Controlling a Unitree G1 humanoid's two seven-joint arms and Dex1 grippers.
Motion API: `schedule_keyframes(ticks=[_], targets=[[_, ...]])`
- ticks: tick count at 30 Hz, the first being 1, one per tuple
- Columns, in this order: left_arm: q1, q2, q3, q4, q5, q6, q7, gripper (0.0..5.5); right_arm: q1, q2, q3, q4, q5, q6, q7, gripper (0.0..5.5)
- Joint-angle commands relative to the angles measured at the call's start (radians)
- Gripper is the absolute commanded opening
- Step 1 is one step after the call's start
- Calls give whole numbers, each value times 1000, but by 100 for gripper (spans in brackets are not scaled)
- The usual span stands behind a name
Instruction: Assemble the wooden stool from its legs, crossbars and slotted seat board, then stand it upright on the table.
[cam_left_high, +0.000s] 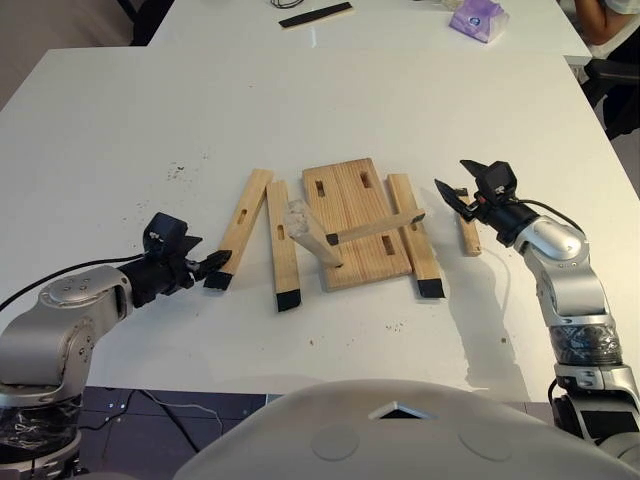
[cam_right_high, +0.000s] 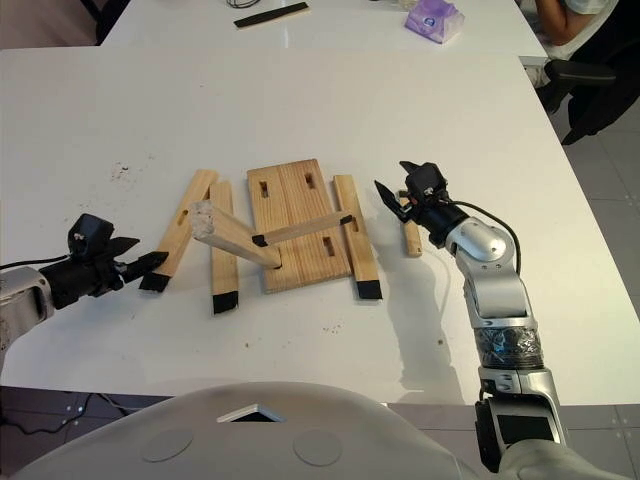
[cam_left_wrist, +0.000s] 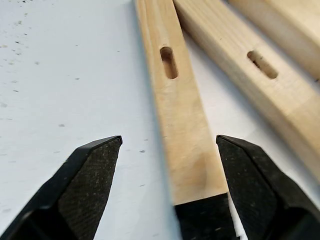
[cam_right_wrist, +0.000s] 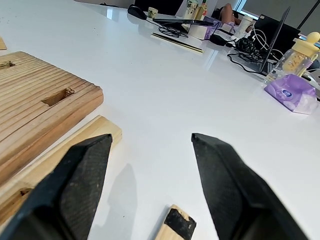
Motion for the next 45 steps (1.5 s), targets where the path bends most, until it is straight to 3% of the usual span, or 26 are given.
schedule_keyframes(ticks=[1,9,18,23,28,32,36,41,45], targets=[[-4,-30,-49,-17,6,7,20,351,-24,-5,12,12,-9,-3,12,292],[12,-79,-128,115,107,-54,91,351,-59,-26,13,12,-21,4,30,292],[-1,-137,-123,182,91,-114,70,214,-57,-15,14,19,-27,1,24,292],[-90,-202,-39,164,31,-222,61,199,-68,-14,-4,22,-17,8,17,292],[-275,-292,77,142,-11,-338,175,199,-117,-21,-52,73,18,15,22,292],[-430,-288,160,-2,-248,-327,158,199,-199,-24,-124,23,197,115,110,292],[-540,-217,160,-128,-580,-258,139,199,-341,-16,-245,-141,629,361,203,292],[-673,-116,101,-147,-836,-206,144,199,-527,-71,-266,-225,1011,591,296,364],[-658,-58,53,-144,-961,-164,93,199,-607,-102,-239,-215,1163,700,401,364]])
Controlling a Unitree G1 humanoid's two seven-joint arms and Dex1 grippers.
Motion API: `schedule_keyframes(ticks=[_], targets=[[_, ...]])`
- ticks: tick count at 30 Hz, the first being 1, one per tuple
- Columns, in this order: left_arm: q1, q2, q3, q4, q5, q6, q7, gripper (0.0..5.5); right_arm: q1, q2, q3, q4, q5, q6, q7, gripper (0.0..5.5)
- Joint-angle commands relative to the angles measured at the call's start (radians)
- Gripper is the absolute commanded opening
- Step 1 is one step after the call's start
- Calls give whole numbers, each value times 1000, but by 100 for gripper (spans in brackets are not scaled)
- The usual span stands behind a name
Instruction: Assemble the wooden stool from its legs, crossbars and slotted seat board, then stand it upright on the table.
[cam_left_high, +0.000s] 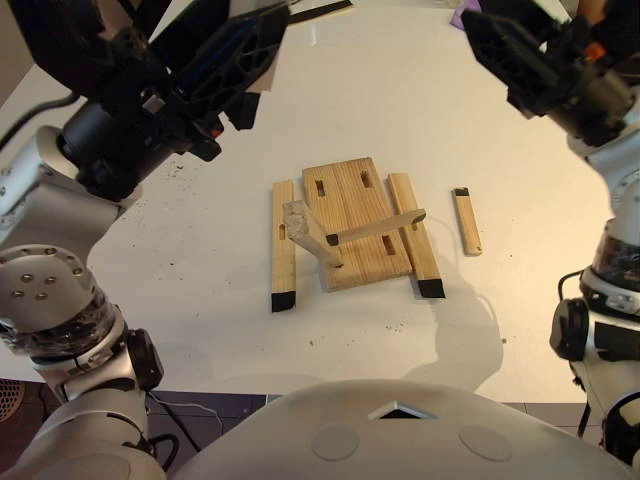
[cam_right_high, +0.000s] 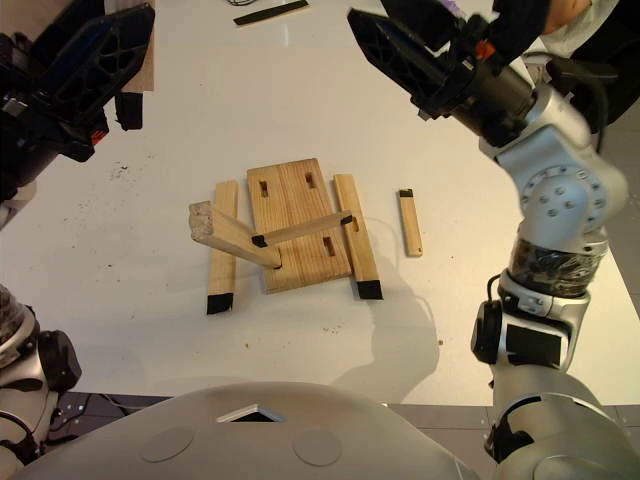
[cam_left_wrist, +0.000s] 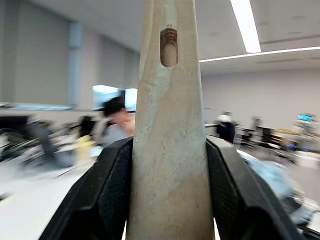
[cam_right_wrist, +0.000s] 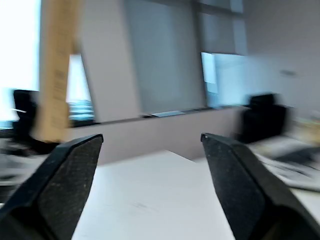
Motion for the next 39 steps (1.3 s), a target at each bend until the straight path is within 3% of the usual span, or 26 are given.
schedule_keyframes(ticks=[1,7,13,24,31,32,35,39], targets=[[12,90,-73,-17,-122,65,-71,199,-107,-56,25,-9,157,134,116,364],[102,155,-153,-34,-17,77,-218,199,-184,-39,62,27,208,193,141,364],[122,150,-169,-33,22,46,-241,199,-188,-21,128,2,154,191,167,364],[100,150,-205,-50,20,21,-219,199,-138,-48,201,-59,33,149,257,203],[84,152,-208,-49,-14,17,-196,199,-111,-80,242,-56,-56,100,313,202],[79,152,-206,-43,-20,17,-184,236,-113,-79,243,-52,-60,91,312,202],[47,125,-176,28,-129,-5,-112,276,-124,-85,244,-31,-99,50,306,202],[48,114,-132,202,-75,-31,-117,293,-127,-111,279,64,-260,-79,317,201]])
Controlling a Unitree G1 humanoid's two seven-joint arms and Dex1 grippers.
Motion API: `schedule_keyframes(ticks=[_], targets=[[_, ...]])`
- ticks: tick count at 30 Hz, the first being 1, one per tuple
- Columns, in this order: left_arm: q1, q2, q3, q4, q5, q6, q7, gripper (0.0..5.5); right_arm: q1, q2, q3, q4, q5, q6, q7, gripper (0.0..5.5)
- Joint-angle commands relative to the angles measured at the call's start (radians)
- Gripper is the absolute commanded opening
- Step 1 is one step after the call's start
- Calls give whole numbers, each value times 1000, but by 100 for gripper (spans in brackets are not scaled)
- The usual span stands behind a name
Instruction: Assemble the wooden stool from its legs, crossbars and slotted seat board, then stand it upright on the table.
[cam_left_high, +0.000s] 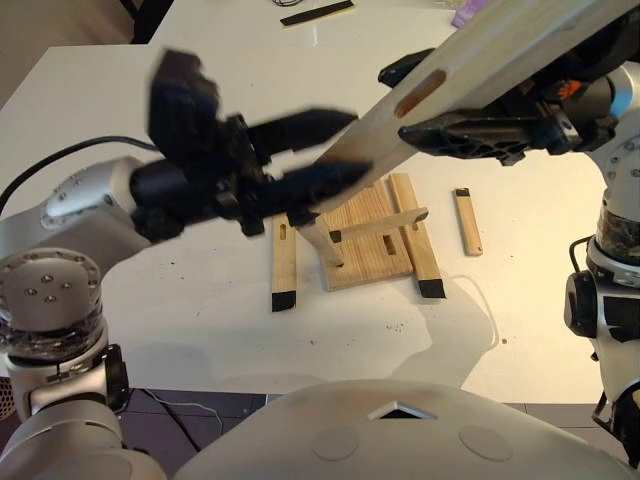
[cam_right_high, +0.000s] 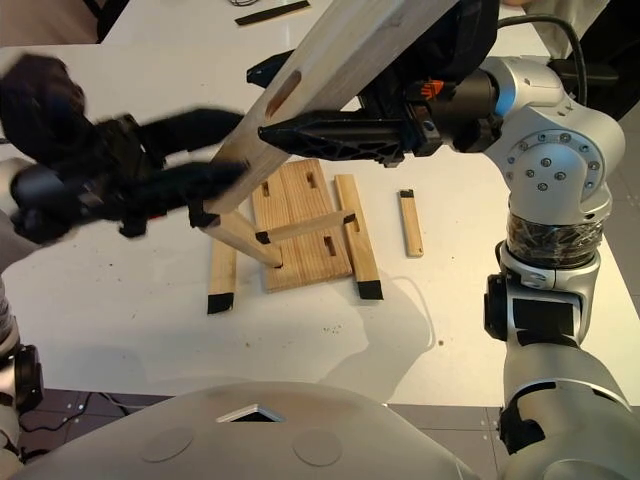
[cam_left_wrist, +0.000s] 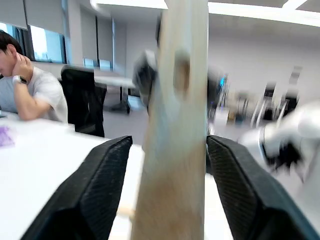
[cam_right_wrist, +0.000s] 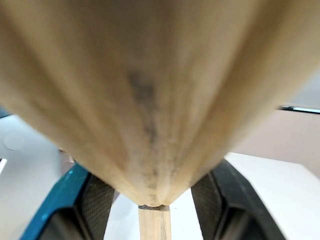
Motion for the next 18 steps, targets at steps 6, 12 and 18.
schedule_keyframes(ticks=[6,12,18], targets=[[171,50,-18,226,443,-128,-153,293,-38,-57,57,332,-373,-248,-33,201],[254,18,-124,250,767,-279,-201,293,-123,18,-86,450,-204,-127,-113,201],[262,-16,-174,287,903,-337,-217,293,-197,79,-199,492,-99,-28,-206,201]])
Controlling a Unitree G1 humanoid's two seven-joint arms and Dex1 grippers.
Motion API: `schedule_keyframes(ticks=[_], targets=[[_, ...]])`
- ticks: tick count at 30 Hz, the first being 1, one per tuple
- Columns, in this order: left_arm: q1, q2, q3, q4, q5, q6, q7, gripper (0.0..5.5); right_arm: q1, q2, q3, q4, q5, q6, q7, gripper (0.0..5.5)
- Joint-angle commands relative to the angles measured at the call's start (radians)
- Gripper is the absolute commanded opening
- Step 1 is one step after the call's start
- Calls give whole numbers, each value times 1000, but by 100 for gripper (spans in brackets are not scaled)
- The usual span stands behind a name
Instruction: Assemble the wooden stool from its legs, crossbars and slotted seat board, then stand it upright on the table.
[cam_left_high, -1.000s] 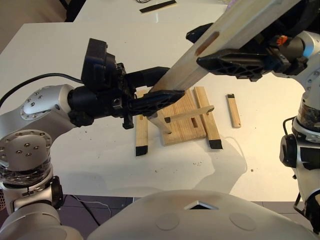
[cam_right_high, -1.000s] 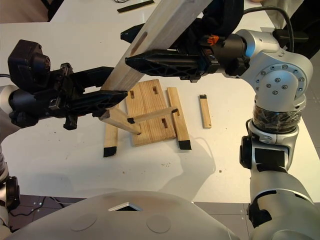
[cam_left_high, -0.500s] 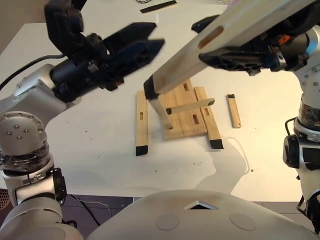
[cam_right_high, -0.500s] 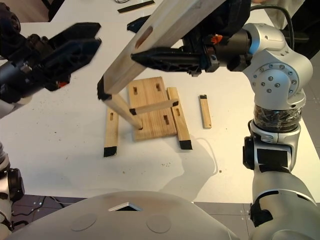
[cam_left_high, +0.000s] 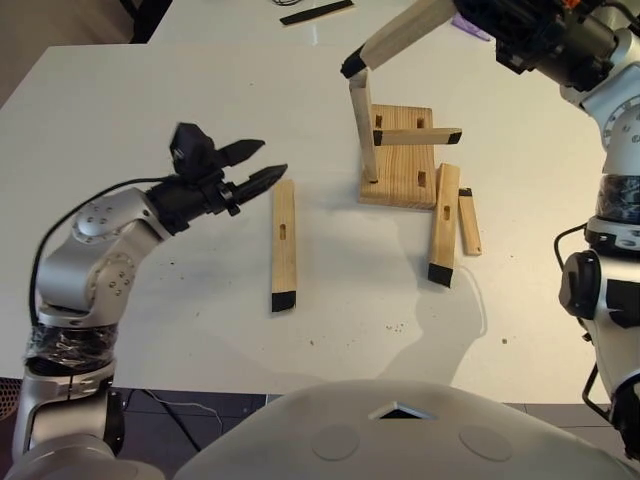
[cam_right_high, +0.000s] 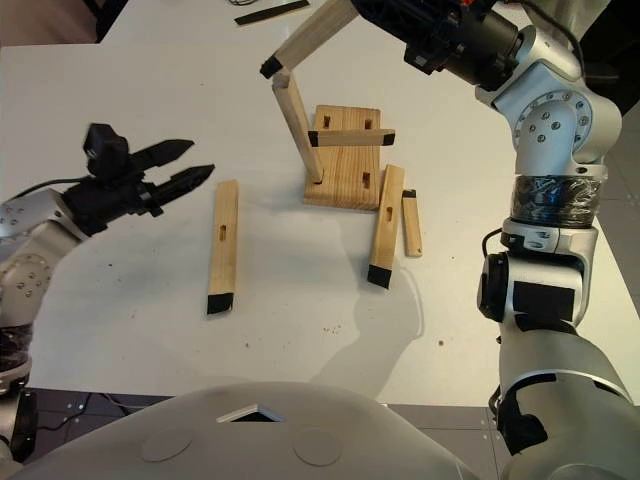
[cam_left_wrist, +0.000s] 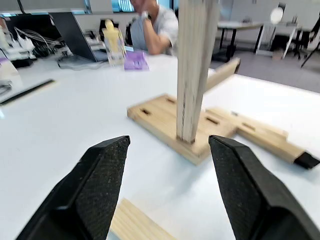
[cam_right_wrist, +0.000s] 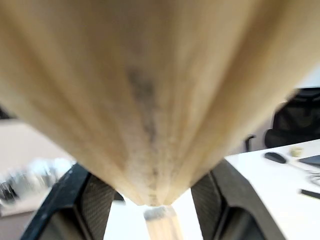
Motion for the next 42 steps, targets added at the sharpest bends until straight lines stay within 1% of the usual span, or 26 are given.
schedule_keyframes(ticks=[1,3,5,8,10,14,16,18,20,23,26,30,34,42], targets=[[-1,-19,-12,28,66,-27,-11,293,-106,27,-77,62,31,18,-71,201],[-7,-29,-21,41,97,-35,-10,293,-129,33,-86,123,-22,-34,-104,201],[-11,-39,-30,49,124,-41,-11,293,-136,42,-63,178,-115,-125,-133,201],[-17,-54,-39,57,155,-51,-12,293,-117,67,59,273,-356,-355,-167,201],[-19,-64,-44,58,168,-53,-10,293,-96,100,132,334,-470,-471,-157,201],[-11,-88,-52,35,186,-50,-5,293,-45,201,221,456,-588,-602,-135,201],[-8,-91,-69,23,203,-57,-14,293,-4,227,264,469,-633,-634,-105,201],[-1,-84,-84,-5,222,-62,-27,293,28,227,286,438,-646,-628,-59,201],[10,-77,-93,-49,228,-61,-34,293,29,203,277,425,-647,-614,-29,201],[20,-86,-99,-92,235,-49,-28,293,17,172,259,444,-664,-611,-24,201],[36,-96,-103,-119,239,-46,-22,293,37,172,265,408,-659,-576,-8,201],[38,-103,-107,-133,247,-41,-12,293,89,184,294,237,-617,-440,20,201],[27,-112,-104,-129,252,-34,0,293,114,172,298,75,-566,-286,43,201],[35,-104,-110,-152,255,-36,-7,293,128,152,280,-90,-517,-116,21,201]])
